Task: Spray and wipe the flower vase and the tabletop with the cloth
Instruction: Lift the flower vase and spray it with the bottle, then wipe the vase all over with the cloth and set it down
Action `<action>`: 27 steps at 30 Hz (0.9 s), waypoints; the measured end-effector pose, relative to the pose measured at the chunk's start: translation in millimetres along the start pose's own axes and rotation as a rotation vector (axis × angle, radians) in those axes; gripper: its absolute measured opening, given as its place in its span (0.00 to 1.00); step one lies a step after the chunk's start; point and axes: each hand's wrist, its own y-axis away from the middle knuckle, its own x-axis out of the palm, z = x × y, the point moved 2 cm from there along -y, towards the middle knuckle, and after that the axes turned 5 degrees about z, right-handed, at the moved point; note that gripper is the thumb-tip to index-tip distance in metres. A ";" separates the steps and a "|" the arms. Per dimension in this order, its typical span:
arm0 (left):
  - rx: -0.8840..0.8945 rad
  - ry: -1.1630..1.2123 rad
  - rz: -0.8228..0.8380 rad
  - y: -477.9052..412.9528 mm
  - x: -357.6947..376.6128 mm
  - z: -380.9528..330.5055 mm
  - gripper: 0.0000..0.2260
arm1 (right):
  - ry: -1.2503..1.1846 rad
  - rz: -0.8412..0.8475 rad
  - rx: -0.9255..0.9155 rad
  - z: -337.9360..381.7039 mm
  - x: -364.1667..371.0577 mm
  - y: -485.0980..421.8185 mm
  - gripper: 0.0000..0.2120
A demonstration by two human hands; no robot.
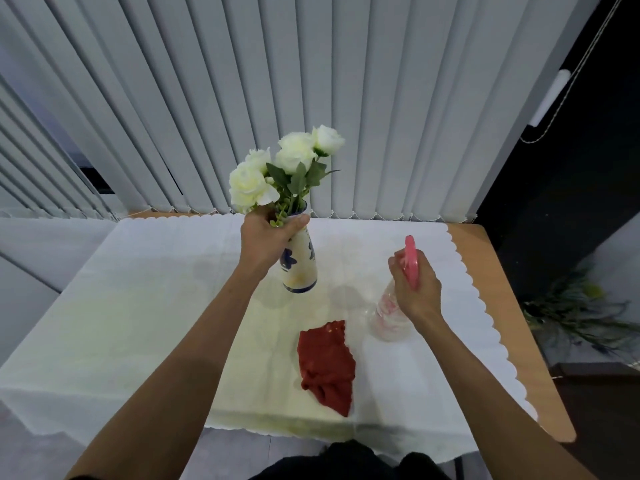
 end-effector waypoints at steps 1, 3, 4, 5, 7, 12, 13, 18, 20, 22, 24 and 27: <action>-0.014 0.001 -0.013 0.8 1.3 2.0 0.23 | 0.001 -0.009 -0.001 -4.1 -0.2 -0.5 0.05; -0.048 -0.002 -0.042 2.7 3.5 4.6 0.26 | 0.004 -0.025 0.012 -12.6 -2.4 -0.3 0.05; -0.063 -0.007 -0.051 3.3 4.1 5.7 0.28 | 0.008 -0.030 0.016 -16.2 -3.9 -0.2 0.05; -0.075 -0.012 -0.057 3.0 4.3 7.6 0.29 | 0.017 -0.026 0.019 -16.5 -5.3 0.9 0.06; -0.096 -0.020 -0.060 3.1 6.0 11.8 0.29 | 0.023 0.009 0.042 -16.8 -7.3 3.5 0.10; -0.132 -0.029 -0.071 5.5 12.4 17.4 0.28 | 0.124 0.080 0.189 -24.9 -10.5 12.3 0.19; -0.136 -0.023 -0.079 6.1 12.7 17.4 0.28 | 0.139 0.096 0.209 -29.1 -12.1 16.6 0.20; -0.171 -0.006 -0.109 3.9 11.5 20.9 0.28 | 0.153 0.142 0.254 -54.4 -13.2 37.9 0.28; -0.187 0.004 -0.119 3.9 12.1 23.7 0.29 | 0.202 0.141 0.291 -62.5 -13.8 44.9 0.25; -0.199 0.010 -0.128 3.2 11.8 25.6 0.29 | 0.315 0.176 0.340 -66.8 -12.1 49.9 0.20; -0.215 0.010 -0.131 2.3 11.5 27.3 0.29 | 0.401 0.280 0.410 -63.5 -7.1 54.6 0.14; -0.242 0.008 -0.132 2.1 10.9 31.6 0.30 | 0.508 0.508 0.400 -50.2 13.0 63.3 0.10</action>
